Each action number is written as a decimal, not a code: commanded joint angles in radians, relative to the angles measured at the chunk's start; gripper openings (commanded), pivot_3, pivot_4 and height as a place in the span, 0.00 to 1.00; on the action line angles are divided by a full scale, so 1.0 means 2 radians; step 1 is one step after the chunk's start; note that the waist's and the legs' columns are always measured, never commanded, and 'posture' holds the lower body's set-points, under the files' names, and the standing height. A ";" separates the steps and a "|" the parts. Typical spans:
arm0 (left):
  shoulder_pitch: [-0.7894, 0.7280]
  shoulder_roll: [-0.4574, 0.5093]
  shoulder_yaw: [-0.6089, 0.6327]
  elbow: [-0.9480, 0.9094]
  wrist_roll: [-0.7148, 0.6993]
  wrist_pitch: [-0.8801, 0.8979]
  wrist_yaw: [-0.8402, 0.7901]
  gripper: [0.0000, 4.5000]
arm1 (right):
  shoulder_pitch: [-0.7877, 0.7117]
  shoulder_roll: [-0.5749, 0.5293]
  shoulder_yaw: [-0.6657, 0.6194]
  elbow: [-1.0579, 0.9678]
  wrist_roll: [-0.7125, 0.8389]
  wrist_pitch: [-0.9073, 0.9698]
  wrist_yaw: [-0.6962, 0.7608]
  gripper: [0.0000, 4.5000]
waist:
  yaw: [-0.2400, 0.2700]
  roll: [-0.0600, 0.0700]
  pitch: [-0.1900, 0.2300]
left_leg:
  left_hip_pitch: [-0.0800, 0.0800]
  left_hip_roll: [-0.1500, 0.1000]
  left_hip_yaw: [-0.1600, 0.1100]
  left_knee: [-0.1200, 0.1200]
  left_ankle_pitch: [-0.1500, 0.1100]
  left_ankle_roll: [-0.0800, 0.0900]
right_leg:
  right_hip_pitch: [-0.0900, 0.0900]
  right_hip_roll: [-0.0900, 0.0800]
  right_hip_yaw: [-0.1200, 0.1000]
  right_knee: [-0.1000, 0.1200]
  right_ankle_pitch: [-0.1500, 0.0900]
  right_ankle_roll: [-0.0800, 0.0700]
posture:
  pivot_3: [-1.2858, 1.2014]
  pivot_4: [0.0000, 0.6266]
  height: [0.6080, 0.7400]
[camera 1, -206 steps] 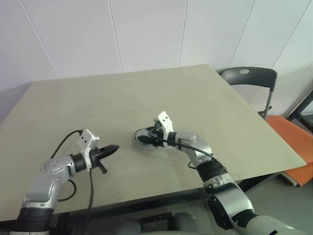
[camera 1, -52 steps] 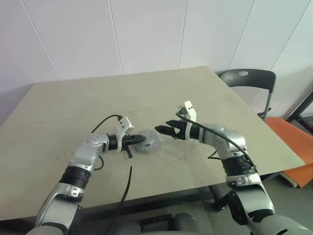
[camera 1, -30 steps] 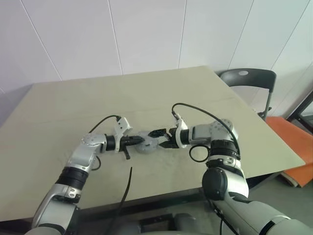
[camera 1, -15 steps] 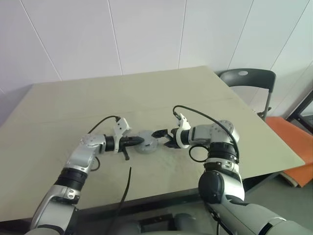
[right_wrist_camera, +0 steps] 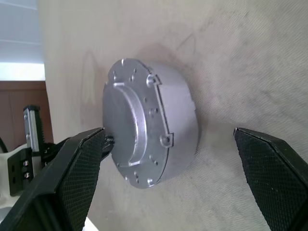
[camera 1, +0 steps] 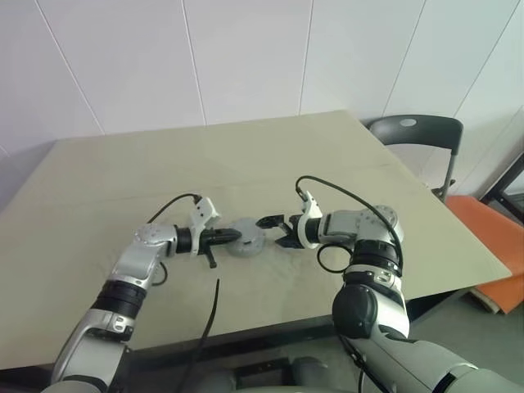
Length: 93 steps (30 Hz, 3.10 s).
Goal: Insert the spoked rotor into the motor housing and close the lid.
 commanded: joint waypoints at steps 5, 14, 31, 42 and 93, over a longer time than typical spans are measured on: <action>0.013 0.004 -0.014 0.022 0.020 0.010 0.002 0.00 | -0.024 0.047 0.027 0.022 0.051 0.004 0.000 0.99 | 0.000 0.000 0.000 | 0.000 0.000 0.000 0.000 0.000 0.000 | 0.000 0.000 0.000 0.000 0.000 0.000 | 0.52 0.00 1.00; 0.014 0.006 -0.011 0.022 0.019 0.011 0.004 0.00 | -0.035 0.043 0.004 0.036 0.054 -0.004 -0.006 0.99 | 0.000 0.000 0.000 | 0.000 0.000 0.000 0.000 0.000 0.000 | 0.000 0.000 0.000 0.000 0.000 0.000 | 0.52 0.00 1.00; 0.013 0.005 -0.006 0.024 0.022 0.010 0.005 0.00 | -0.013 0.020 -0.011 0.078 0.077 -0.072 0.006 0.44 | -0.012 0.002 0.002 | -0.001 0.000 0.000 0.000 0.000 0.000 | -0.001 0.000 0.000 0.000 0.000 0.001 | 0.52 0.00 1.00; 0.015 0.002 -0.003 0.028 0.023 0.008 0.011 0.00 | -0.008 -0.014 0.015 0.106 0.063 -0.081 0.029 0.28 | -0.012 0.003 0.002 | -0.001 0.001 0.000 -0.001 0.000 0.000 | -0.001 0.001 0.000 -0.001 0.001 0.001 | 0.52 0.00 1.00; 0.039 -0.059 0.220 0.019 -0.146 0.150 0.180 0.00 | -0.041 0.037 0.026 0.159 0.147 -0.217 0.090 0.27 | -0.011 0.001 0.004 | -0.013 0.000 0.000 0.000 0.000 0.000 | -0.012 -0.001 0.001 0.000 0.002 -0.001 | 0.52 0.00 1.00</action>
